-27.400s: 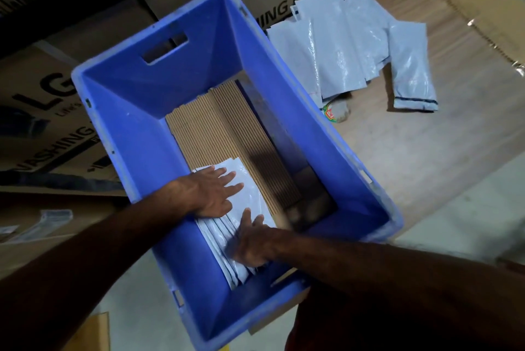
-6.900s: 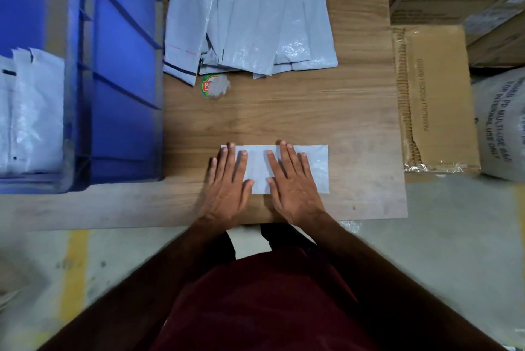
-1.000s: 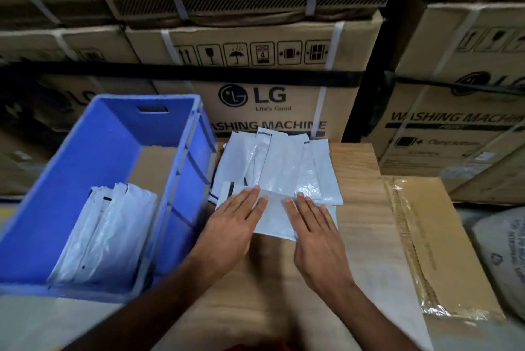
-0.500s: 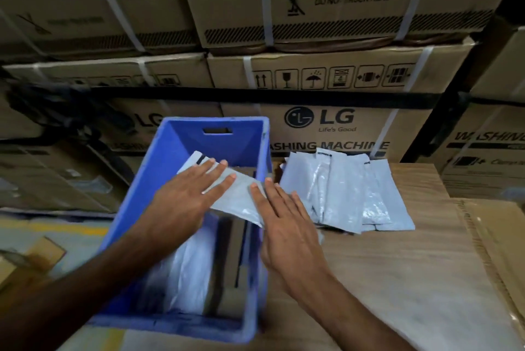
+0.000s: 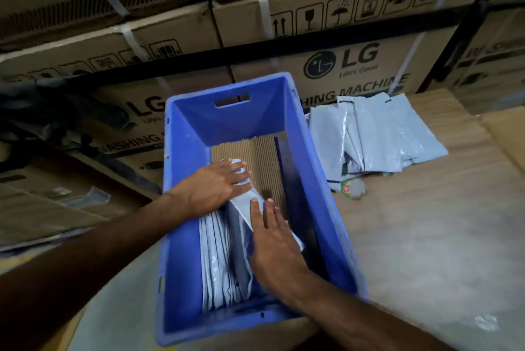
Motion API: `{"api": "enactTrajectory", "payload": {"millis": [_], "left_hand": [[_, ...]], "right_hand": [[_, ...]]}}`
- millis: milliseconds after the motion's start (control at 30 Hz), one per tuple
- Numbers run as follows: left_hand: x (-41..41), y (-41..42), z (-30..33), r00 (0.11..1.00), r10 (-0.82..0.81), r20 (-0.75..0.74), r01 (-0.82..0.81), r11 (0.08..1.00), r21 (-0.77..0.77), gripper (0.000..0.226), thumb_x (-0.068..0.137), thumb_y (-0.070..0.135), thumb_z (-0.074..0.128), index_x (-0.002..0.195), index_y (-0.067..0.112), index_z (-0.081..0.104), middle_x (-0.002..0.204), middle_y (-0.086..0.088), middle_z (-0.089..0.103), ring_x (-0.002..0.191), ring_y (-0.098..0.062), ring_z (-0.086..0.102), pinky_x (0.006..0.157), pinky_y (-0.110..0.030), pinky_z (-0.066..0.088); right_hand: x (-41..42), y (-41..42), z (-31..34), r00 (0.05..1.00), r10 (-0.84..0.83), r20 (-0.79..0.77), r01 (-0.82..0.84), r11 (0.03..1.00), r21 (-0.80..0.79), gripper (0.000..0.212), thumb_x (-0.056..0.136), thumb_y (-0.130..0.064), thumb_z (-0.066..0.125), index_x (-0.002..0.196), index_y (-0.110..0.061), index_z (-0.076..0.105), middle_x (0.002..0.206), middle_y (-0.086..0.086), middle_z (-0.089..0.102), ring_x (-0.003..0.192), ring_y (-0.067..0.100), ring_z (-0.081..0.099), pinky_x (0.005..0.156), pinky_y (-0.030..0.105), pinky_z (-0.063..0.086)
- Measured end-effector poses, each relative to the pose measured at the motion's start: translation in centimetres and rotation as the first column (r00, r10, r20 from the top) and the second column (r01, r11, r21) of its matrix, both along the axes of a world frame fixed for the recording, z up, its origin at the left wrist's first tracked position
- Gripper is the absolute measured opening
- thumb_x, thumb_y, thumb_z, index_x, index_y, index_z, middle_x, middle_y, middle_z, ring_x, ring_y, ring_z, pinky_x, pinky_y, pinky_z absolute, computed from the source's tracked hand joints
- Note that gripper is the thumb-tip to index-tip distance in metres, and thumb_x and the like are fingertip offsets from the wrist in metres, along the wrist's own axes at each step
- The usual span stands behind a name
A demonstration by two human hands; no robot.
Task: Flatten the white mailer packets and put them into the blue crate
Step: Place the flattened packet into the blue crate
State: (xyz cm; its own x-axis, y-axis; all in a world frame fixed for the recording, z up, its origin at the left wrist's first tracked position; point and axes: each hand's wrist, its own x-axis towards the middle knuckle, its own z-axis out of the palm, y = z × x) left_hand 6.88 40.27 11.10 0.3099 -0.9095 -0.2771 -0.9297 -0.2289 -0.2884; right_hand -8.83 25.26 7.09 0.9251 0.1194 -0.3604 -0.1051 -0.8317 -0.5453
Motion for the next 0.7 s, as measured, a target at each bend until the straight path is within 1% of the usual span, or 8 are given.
{"api": "enactTrajectory", "payload": {"millis": [67, 133, 200, 300, 400, 467, 600, 700], "left_hand": [[1.0, -0.8, -2.1, 0.997, -0.068, -0.031, 0.069, 0.997, 0.025, 0.044, 0.094, 0.019, 0.039, 0.118, 0.017, 0.074, 0.126, -0.009, 0.070, 0.119, -0.036, 0.065, 0.099, -0.048, 0.053], [1.8, -1.5, -3.9, 0.992, -0.103, -0.068, 0.103, 0.995, 0.008, 0.036, 0.095, 0.017, 0.047, 0.121, 0.019, 0.072, 0.129, -0.008, 0.069, 0.122, -0.034, 0.064, 0.102, -0.046, 0.050], [2.4, -2.4, -5.6, 0.984, -0.100, -0.150, 0.100, 0.995, -0.006, 0.035, 0.099, 0.014, 0.056, 0.132, 0.019, 0.066, 0.140, -0.008, 0.062, 0.134, -0.035, 0.054, 0.110, -0.046, 0.042], [1.9, -3.0, -7.6, 0.975, -0.032, -0.219, 0.072, 0.982, 0.174, 0.043, 0.107, 0.018, 0.041, 0.149, 0.026, 0.048, 0.159, -0.001, 0.042, 0.151, -0.028, 0.030, 0.123, -0.041, 0.025], [1.0, -2.6, -8.5, 0.960, 0.054, -0.273, 0.032, 0.953, 0.301, 0.050, 0.105, 0.014, 0.037, 0.153, 0.027, 0.043, 0.160, 0.001, 0.040, 0.149, -0.024, 0.033, 0.119, -0.041, 0.031], [0.6, -2.3, -8.3, 0.942, 0.111, -0.318, 0.007, 0.938, 0.347, 0.056, 0.102, 0.014, 0.038, 0.157, 0.027, 0.035, 0.166, 0.000, 0.029, 0.153, -0.023, 0.025, 0.123, -0.041, 0.024], [0.2, -2.4, -7.0, 0.901, 0.193, -0.388, 0.011, 0.885, 0.466, 0.058, 0.106, 0.034, 0.029, 0.163, 0.026, 0.017, 0.170, -0.004, 0.011, 0.156, -0.023, 0.011, 0.127, -0.038, 0.010], [0.5, -2.5, -6.4, 0.856, 0.280, -0.434, -0.037, 0.871, 0.490, 0.057, 0.108, 0.041, 0.021, 0.163, 0.030, 0.014, 0.171, -0.003, 0.005, 0.157, -0.020, 0.003, 0.127, -0.037, 0.004]], "right_hand": [[0.1, 0.5, -1.3, 0.995, -0.018, -0.095, 0.014, 0.999, -0.044, 0.083, 0.104, -0.024, 0.042, 0.158, -0.011, -0.018, 0.167, 0.023, -0.010, 0.157, 0.033, -0.001, 0.126, 0.038, 0.006], [0.1, 1.0, -2.2, 0.982, -0.061, -0.178, 0.049, 0.996, -0.072, 0.085, 0.104, -0.026, 0.044, 0.158, -0.009, -0.018, 0.167, 0.025, -0.010, 0.156, 0.036, 0.001, 0.125, 0.041, 0.011], [0.2, 1.5, -2.7, 0.958, -0.106, -0.266, 0.088, 0.993, -0.080, 0.089, 0.103, -0.026, 0.048, 0.159, -0.009, -0.019, 0.166, 0.025, -0.010, 0.156, 0.038, 0.002, 0.124, 0.044, 0.016], [0.8, 2.6, -4.1, 0.898, -0.109, -0.426, 0.103, 0.994, -0.036, 0.094, 0.099, -0.020, 0.050, 0.157, -0.011, -0.024, 0.165, 0.027, -0.011, 0.155, 0.041, 0.003, 0.124, 0.047, 0.018], [1.2, 3.9, -4.7, 0.783, -0.090, -0.616, 0.135, 0.991, 0.027, 0.098, 0.103, -0.031, 0.051, 0.152, -0.019, -0.033, 0.166, 0.023, -0.015, 0.154, 0.042, 0.008, 0.123, 0.051, 0.018], [1.4, 4.4, -4.5, 0.742, -0.103, -0.662, 0.175, 0.984, 0.043, 0.102, 0.102, -0.040, 0.053, 0.154, -0.016, -0.031, 0.165, 0.025, -0.017, 0.154, 0.043, 0.006, 0.122, 0.051, 0.015], [1.7, 4.2, -4.4, 0.717, -0.114, -0.688, 0.219, 0.973, 0.068, 0.103, 0.101, -0.052, 0.051, 0.155, -0.015, -0.030, 0.164, 0.026, -0.020, 0.155, 0.041, -0.002, 0.124, 0.047, 0.008], [2.3, 4.1, -4.5, 0.684, -0.105, -0.722, 0.224, 0.972, 0.071, 0.100, 0.103, -0.050, 0.048, 0.155, -0.015, -0.030, 0.165, 0.026, -0.019, 0.155, 0.043, 0.004, 0.124, 0.047, 0.014]]}}
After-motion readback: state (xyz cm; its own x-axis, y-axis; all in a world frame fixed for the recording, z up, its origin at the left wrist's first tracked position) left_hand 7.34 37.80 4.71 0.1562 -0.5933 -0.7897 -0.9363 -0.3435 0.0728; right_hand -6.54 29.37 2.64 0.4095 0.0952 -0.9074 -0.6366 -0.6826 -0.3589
